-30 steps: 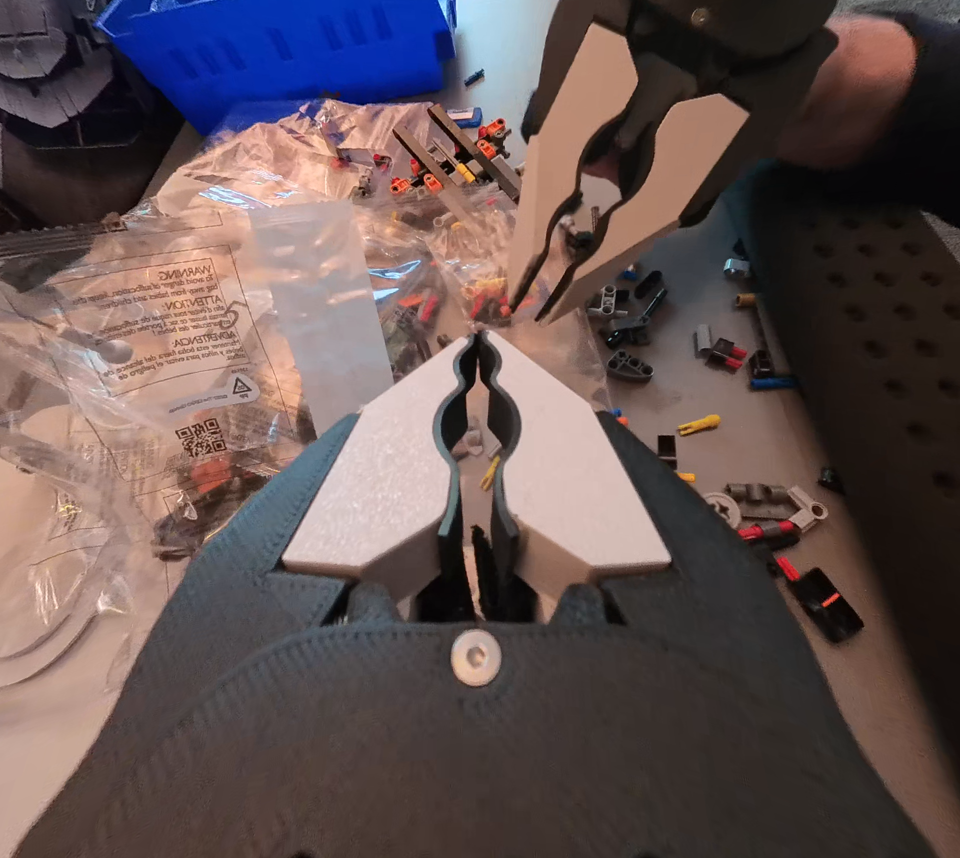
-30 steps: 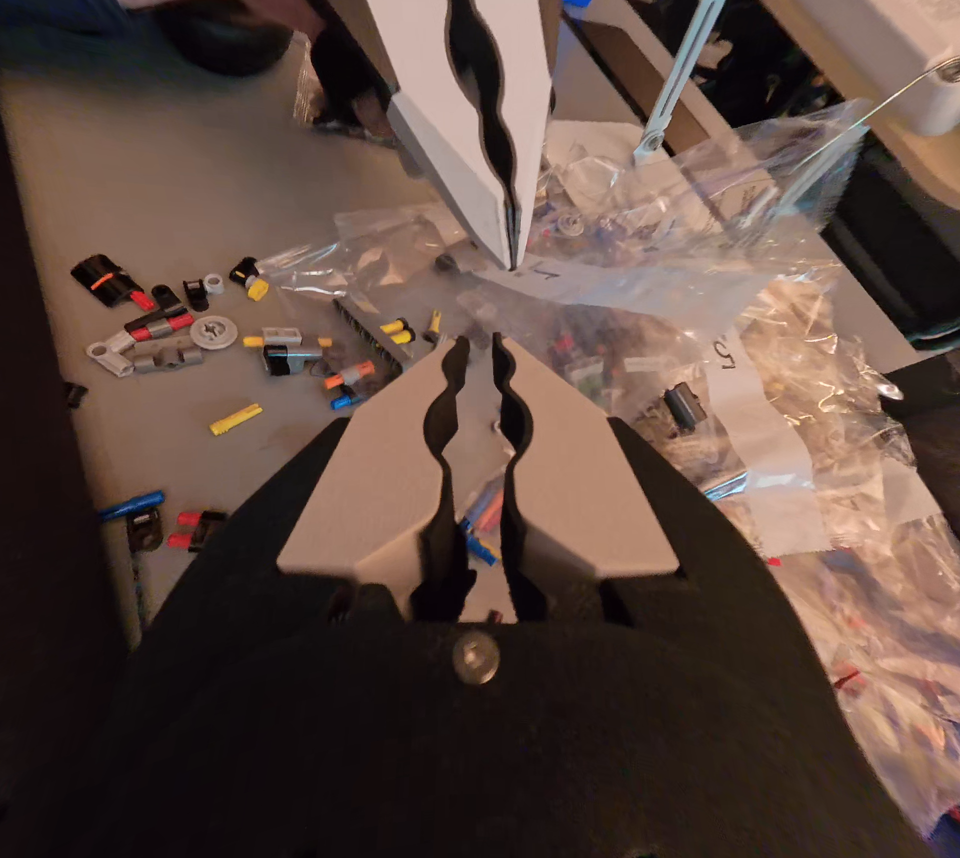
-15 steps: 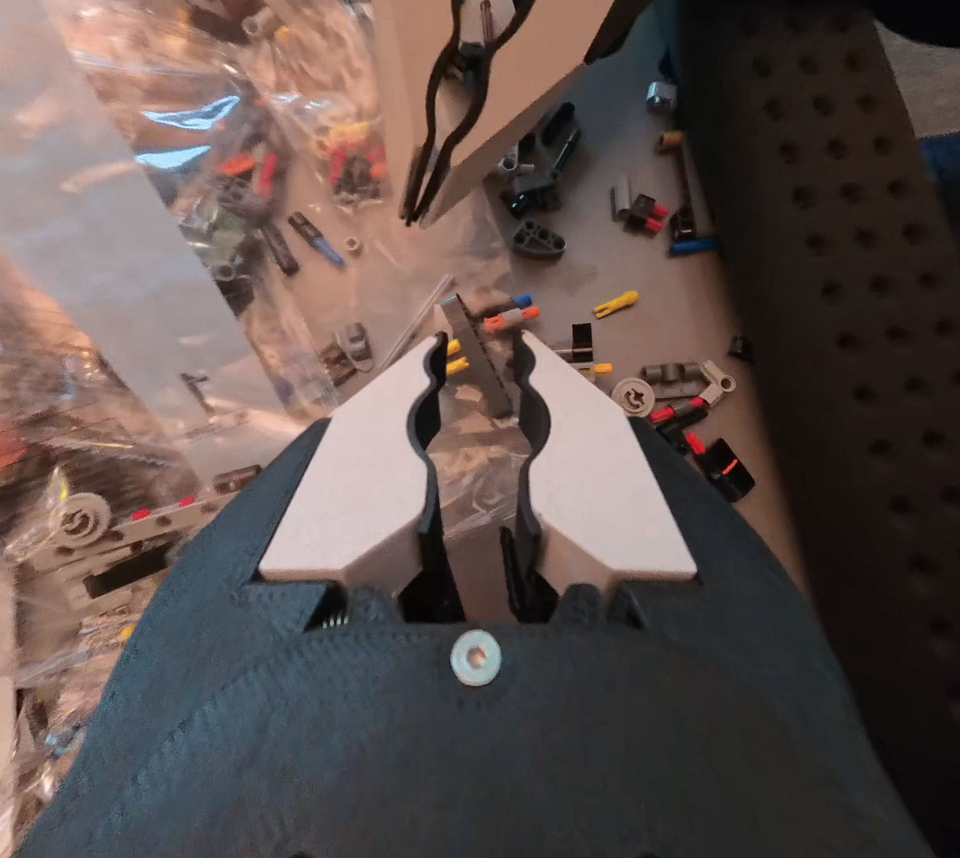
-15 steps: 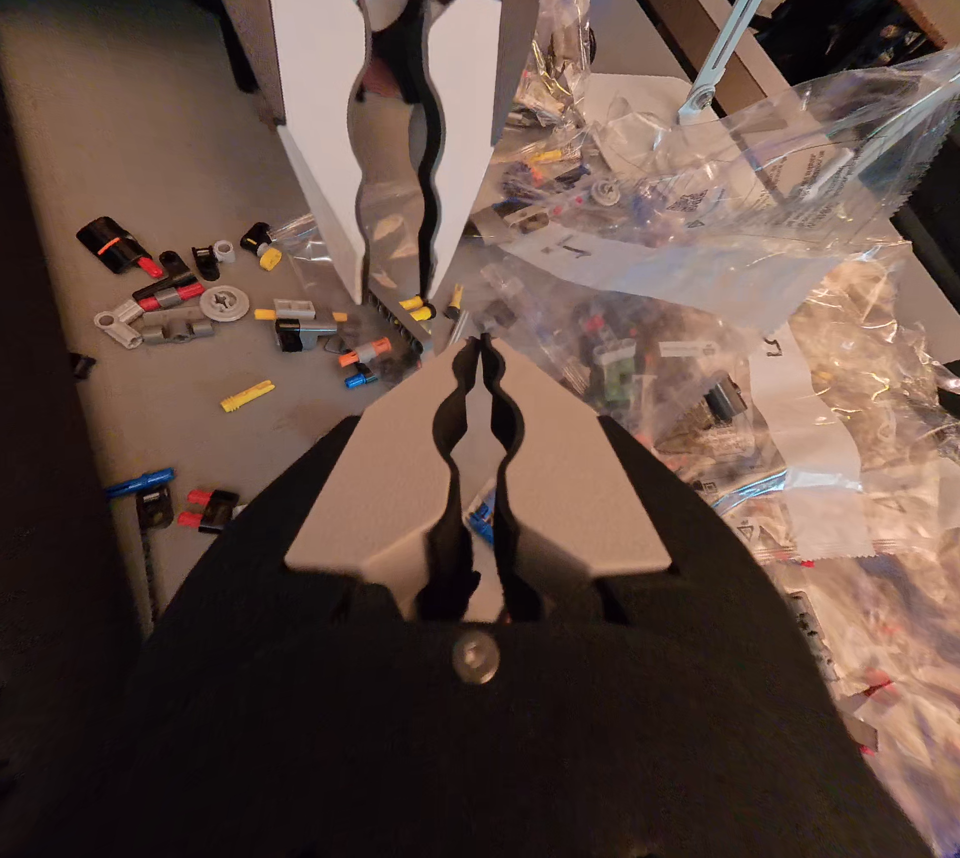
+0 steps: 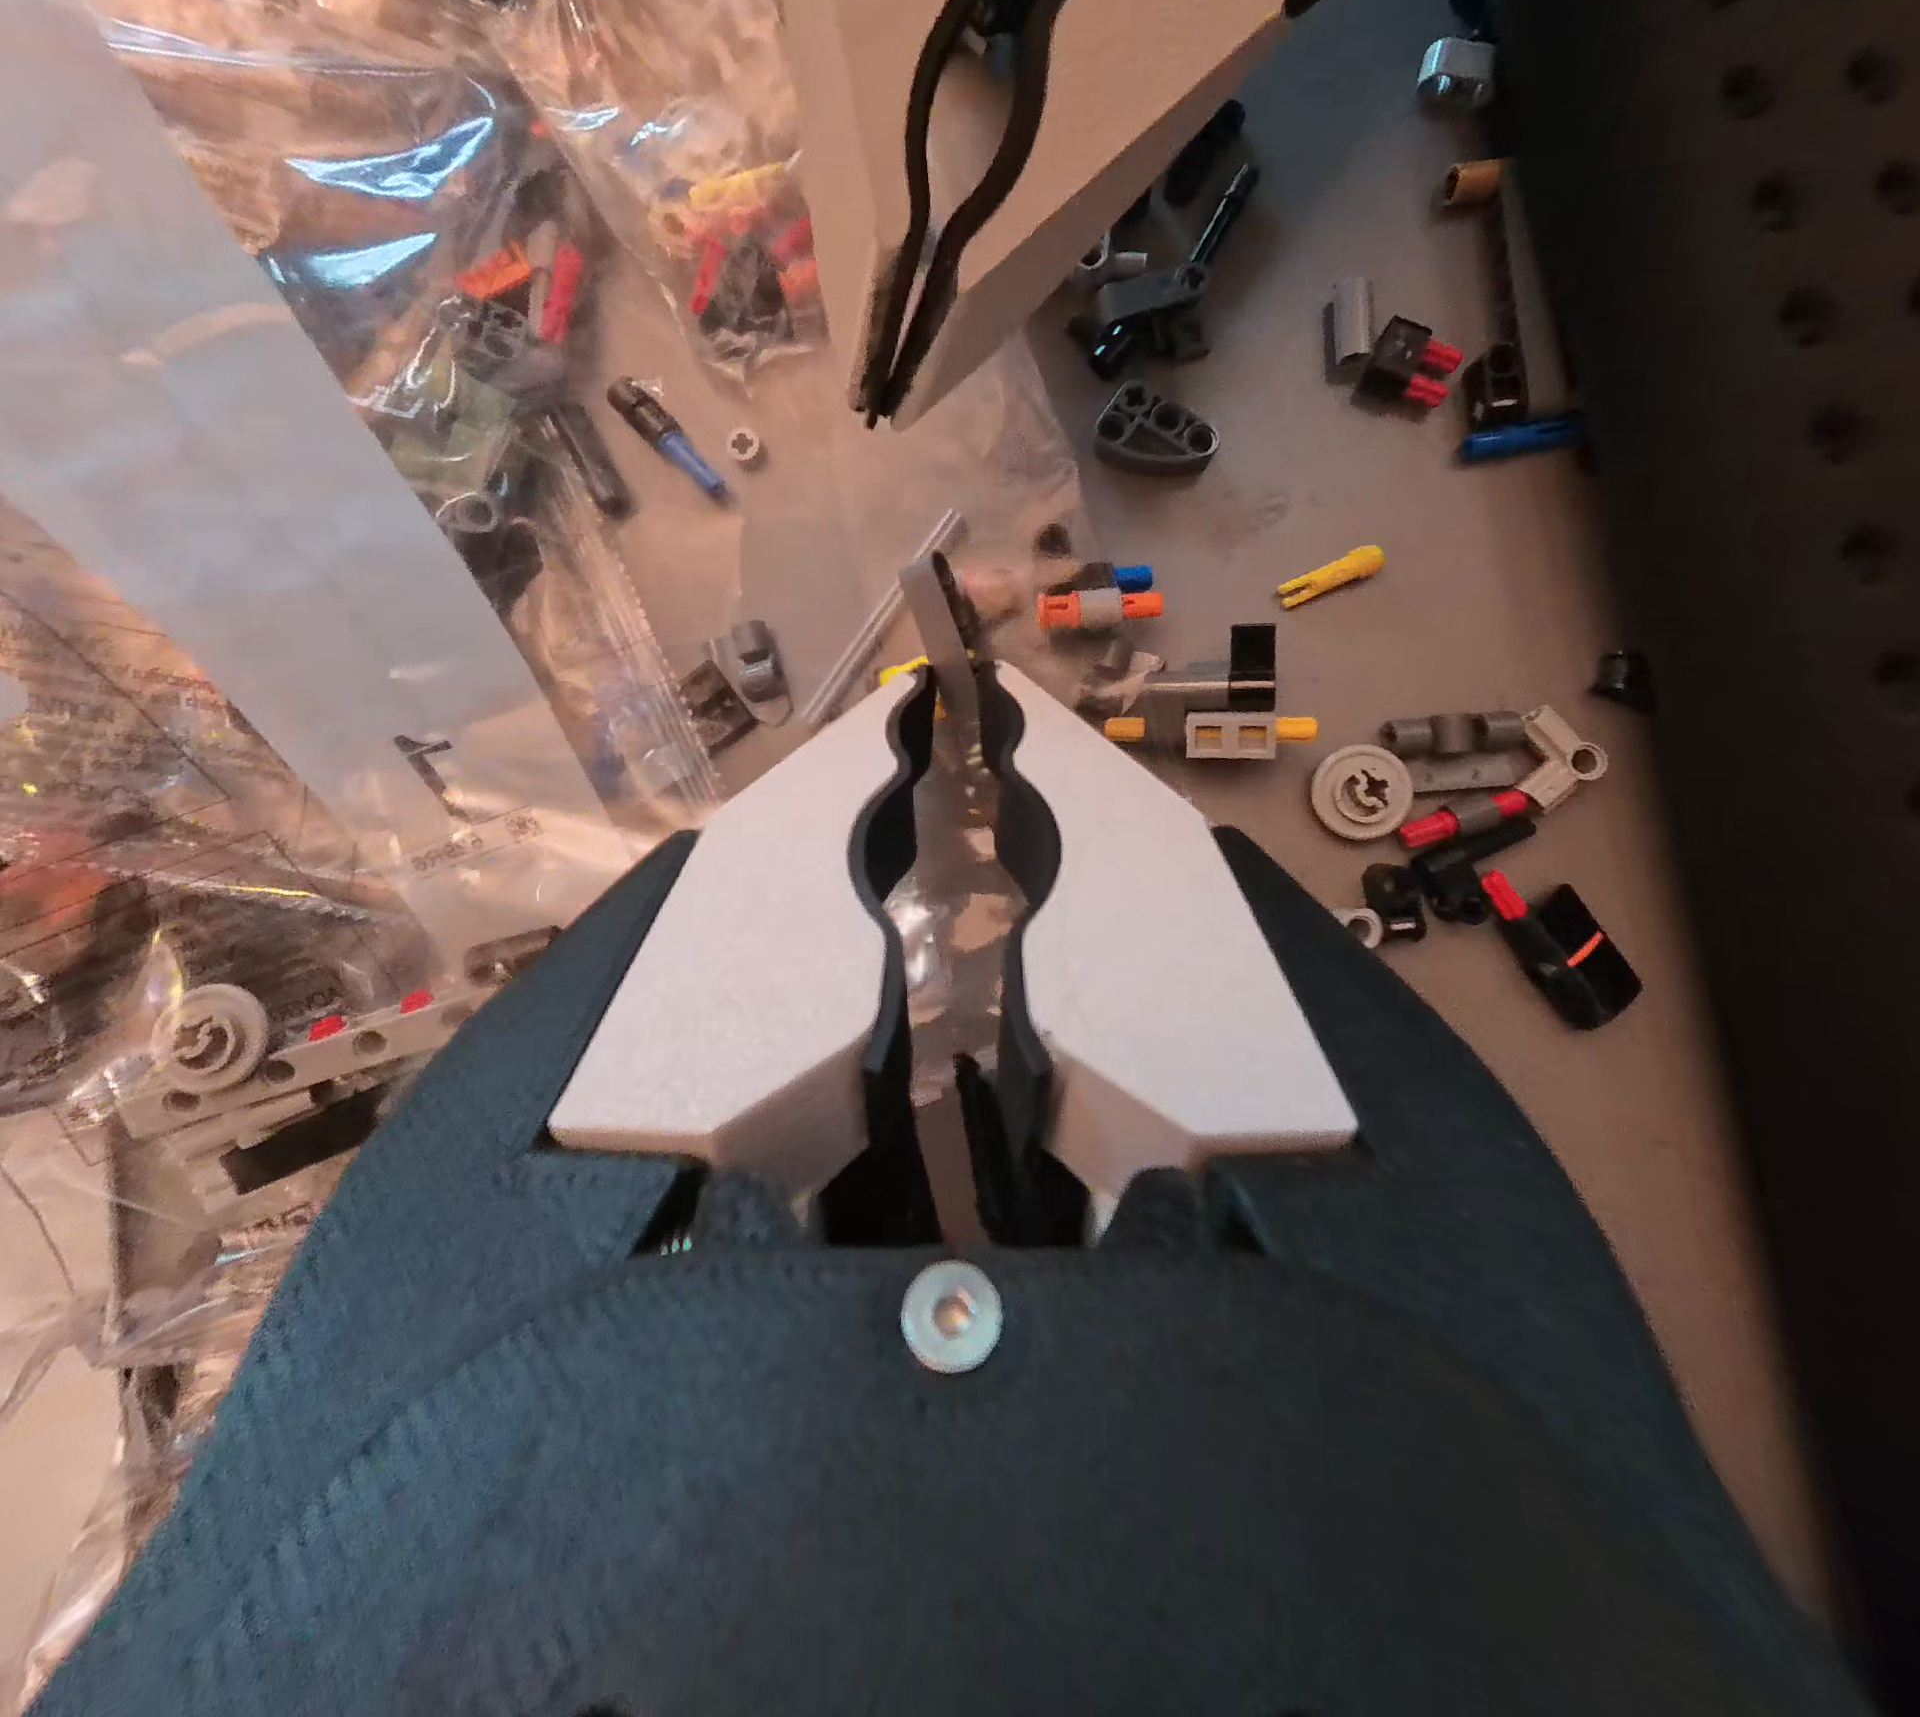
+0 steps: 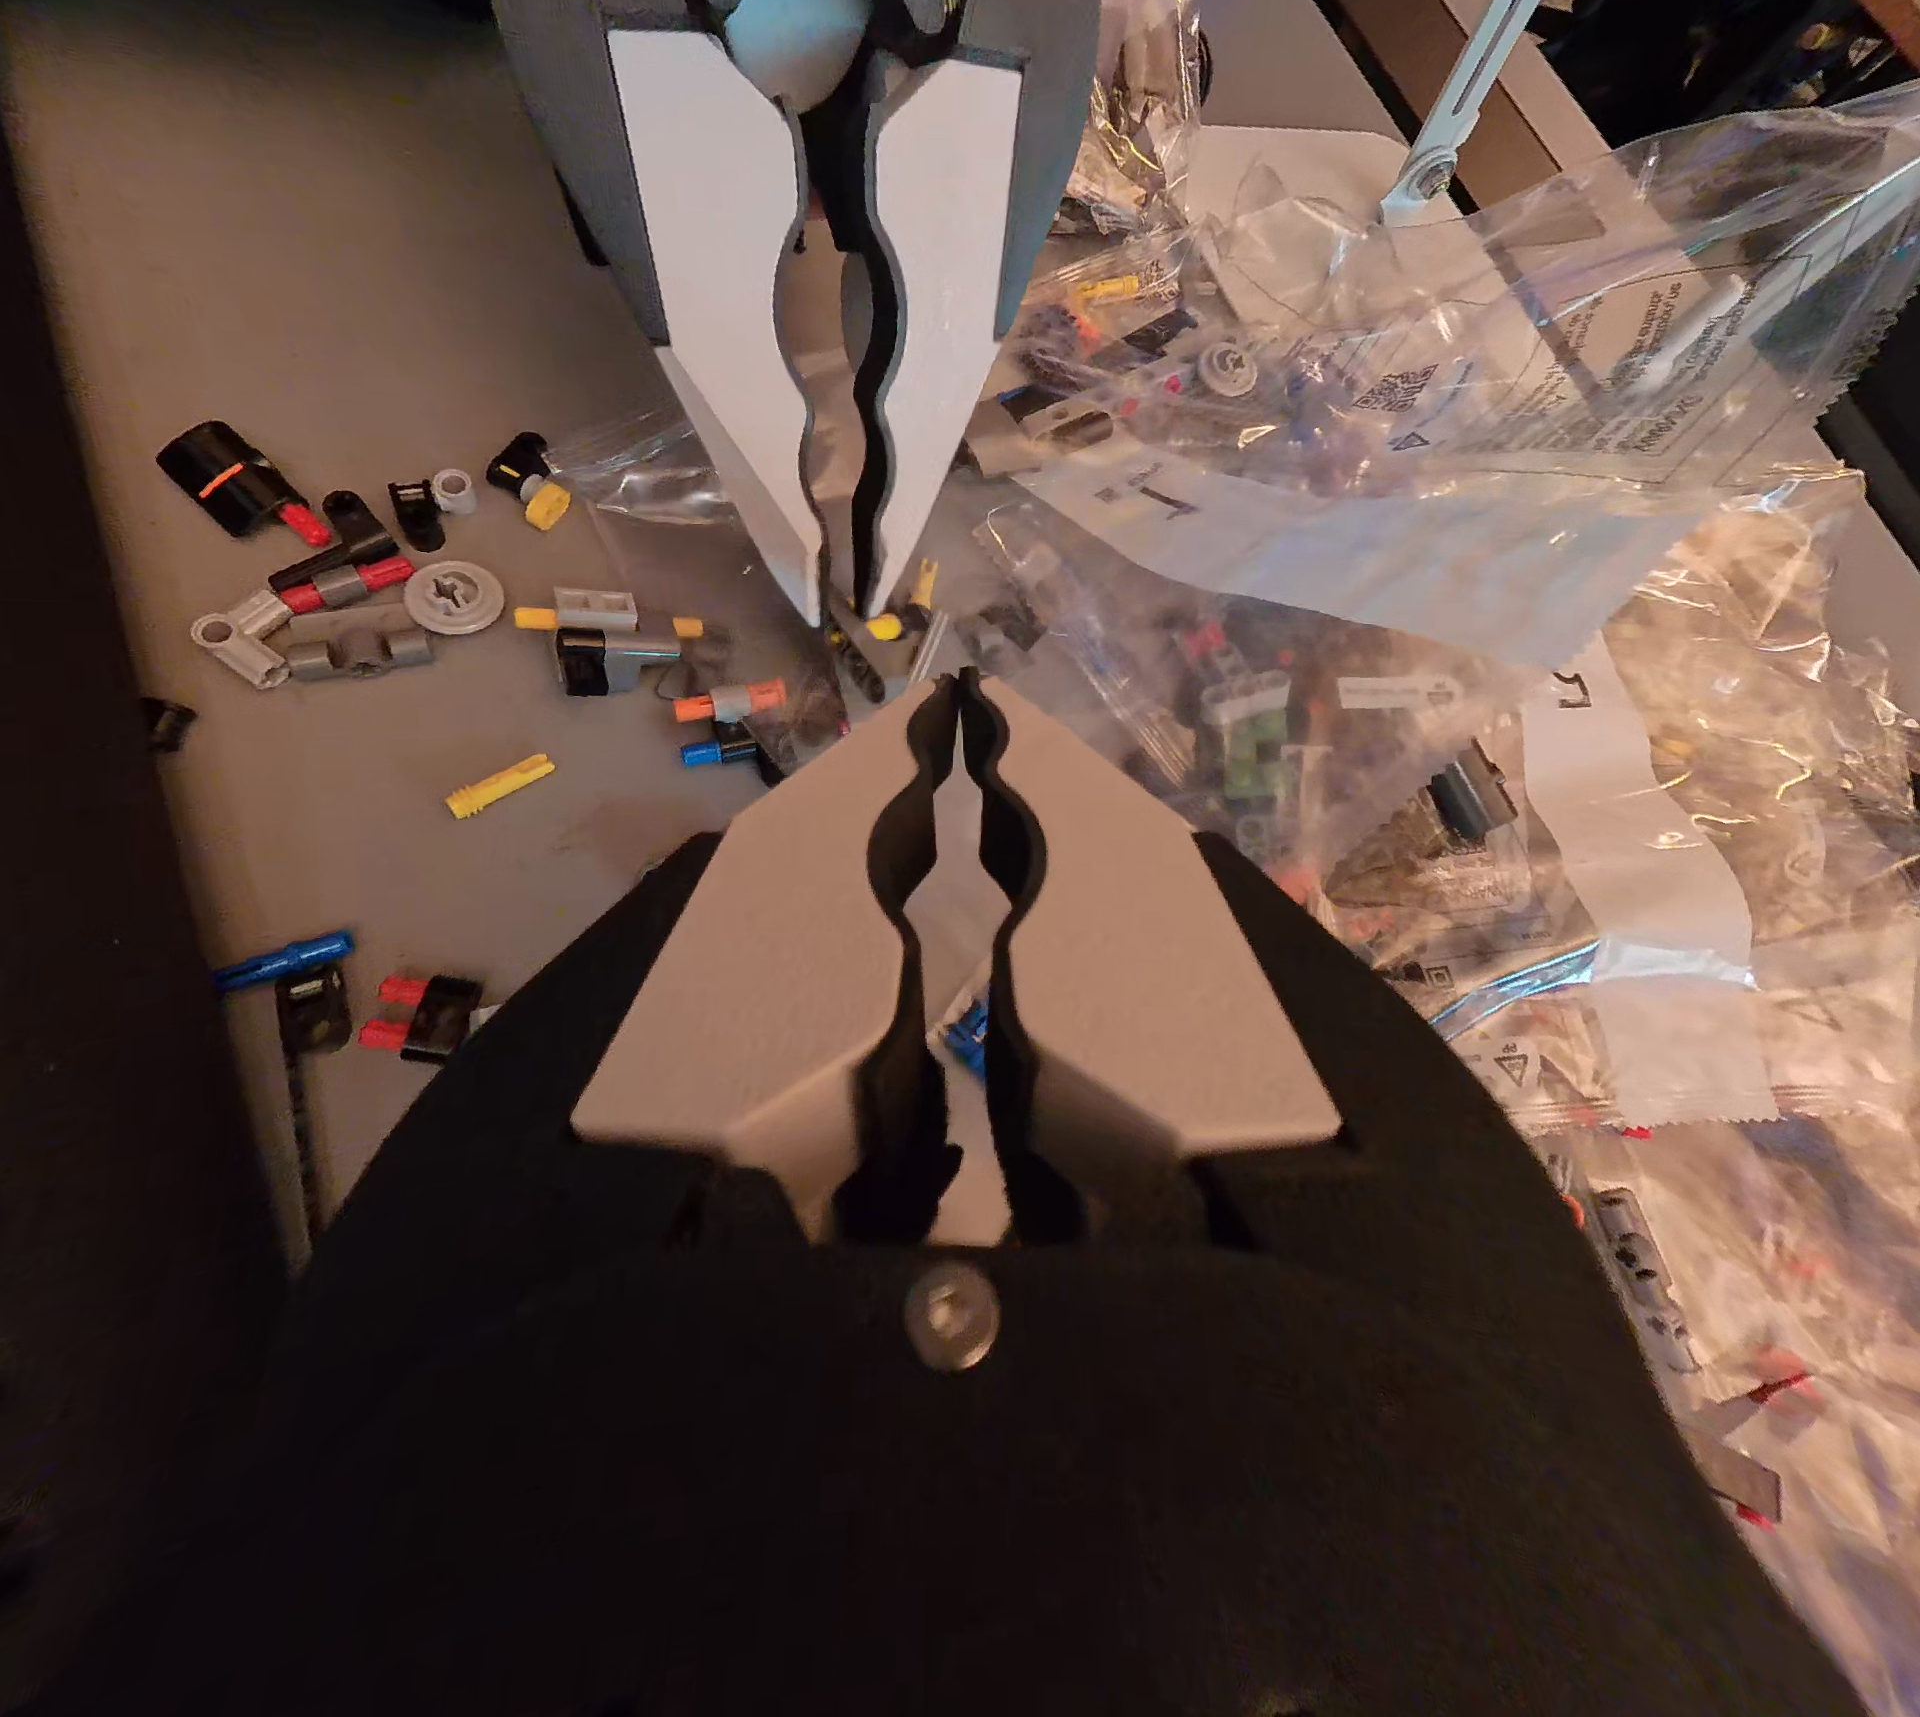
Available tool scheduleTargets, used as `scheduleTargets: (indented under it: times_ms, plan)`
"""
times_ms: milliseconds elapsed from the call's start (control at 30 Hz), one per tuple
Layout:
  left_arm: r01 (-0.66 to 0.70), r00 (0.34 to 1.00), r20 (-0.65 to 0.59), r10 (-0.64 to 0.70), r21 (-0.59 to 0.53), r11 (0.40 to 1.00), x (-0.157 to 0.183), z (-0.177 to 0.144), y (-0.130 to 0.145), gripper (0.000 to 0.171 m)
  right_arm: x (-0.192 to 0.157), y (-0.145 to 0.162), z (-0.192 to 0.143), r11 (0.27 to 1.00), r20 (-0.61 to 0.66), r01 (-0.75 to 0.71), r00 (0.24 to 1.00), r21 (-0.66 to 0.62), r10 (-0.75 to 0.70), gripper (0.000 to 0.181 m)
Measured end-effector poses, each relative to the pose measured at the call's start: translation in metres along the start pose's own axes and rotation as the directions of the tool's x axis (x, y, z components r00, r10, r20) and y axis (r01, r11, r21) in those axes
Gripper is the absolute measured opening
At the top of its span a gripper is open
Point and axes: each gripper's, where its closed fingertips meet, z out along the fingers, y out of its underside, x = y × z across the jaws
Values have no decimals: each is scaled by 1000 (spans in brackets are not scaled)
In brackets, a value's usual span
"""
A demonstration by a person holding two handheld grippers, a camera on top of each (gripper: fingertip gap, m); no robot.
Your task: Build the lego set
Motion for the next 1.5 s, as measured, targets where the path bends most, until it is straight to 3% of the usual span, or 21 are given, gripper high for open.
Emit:
scheduleTargets:
  times_ms: [233,533,833,1300,1500]
  plan:
    - [24,1000,-10,-23,145,989,-3,-16,-20,6,-2,4,3,1000,19,-18,1000,-19,19,4]
    - [83,992,-114,-49,312,946,6,-30,-44,6,-5,-1,6,997,-14,73,997,-14,-74,20]
    - [81,991,-130,-43,300,951,10,-26,-45,6,-9,-6,5,987,-38,158,987,-13,-159,14]
    - [90,993,-101,-63,291,953,2,-25,-42,3,-14,-2,4,992,16,122,992,-22,-121,4]
    - [53,995,-93,-23,334,941,7,-30,-51,19,-13,-6,1,998,40,66,997,13,-67,4]
